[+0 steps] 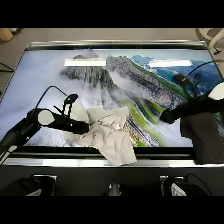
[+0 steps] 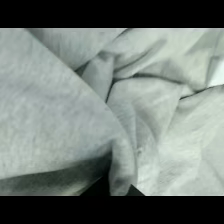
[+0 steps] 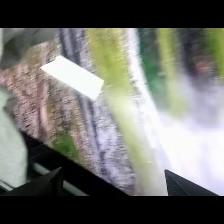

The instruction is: Fold the shirts.

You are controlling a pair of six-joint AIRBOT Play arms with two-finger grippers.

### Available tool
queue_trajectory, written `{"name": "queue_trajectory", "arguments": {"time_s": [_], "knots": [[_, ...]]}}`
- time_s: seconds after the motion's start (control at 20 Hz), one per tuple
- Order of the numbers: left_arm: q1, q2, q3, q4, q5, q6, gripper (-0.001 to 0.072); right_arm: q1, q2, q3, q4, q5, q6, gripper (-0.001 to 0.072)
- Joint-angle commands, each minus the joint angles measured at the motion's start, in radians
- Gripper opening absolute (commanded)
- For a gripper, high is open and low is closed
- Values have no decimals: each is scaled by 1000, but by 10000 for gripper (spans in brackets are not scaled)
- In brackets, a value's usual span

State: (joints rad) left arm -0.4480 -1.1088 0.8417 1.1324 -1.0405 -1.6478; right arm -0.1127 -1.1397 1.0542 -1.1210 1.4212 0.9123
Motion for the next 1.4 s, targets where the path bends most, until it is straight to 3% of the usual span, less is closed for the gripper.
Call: {"name": "queue_trajectory", "arguments": {"time_s": [0.0, 0.25, 0.55, 0.7, 0.75, 0.8, 0.85, 0.9, 1.1, 1.25, 1.35], "knots": [[6, 16, -56, 21, -13, 9, 28, -1, -79, -250, 263, -29, -104, 683], [6, 27, -56, 21, -13, 9, 28, 21, -110, -420, 397, -185, -192, 683], [5, 28, -56, 20, -28, 5, 28, 367, -110, -422, 434, -538, -193, 684], [5, 28, -56, 20, -43, 5, 28, 429, -113, -422, 472, -629, -173, 681], [5, 28, -56, 21, -43, 5, 28, 435, -119, -422, 499, -635, -172, 635], [5, 28, -55, 21, -41, 6, 28, 435, -127, -422, 533, -631, -172, 467], [5, 28, -52, 21, -42, 6, 28, 435, -129, -422, 567, -630, -173, 122], [5, 28, -36, 21, -54, 14, 27, 430, -129, -414, 593, -606, -182, 33], [3, 32, 232, 253, -227, 54, 26, 344, -56, -245, 524, -402, -340, 30], [2, 50, 608, 357, -343, 55, 26, 189, 121, 53, 448, -332, -341, 30], [-25, 68, 873, 357, -349, 8, 26, 106, 253, 279, 444, -381, -341, 31]]}}
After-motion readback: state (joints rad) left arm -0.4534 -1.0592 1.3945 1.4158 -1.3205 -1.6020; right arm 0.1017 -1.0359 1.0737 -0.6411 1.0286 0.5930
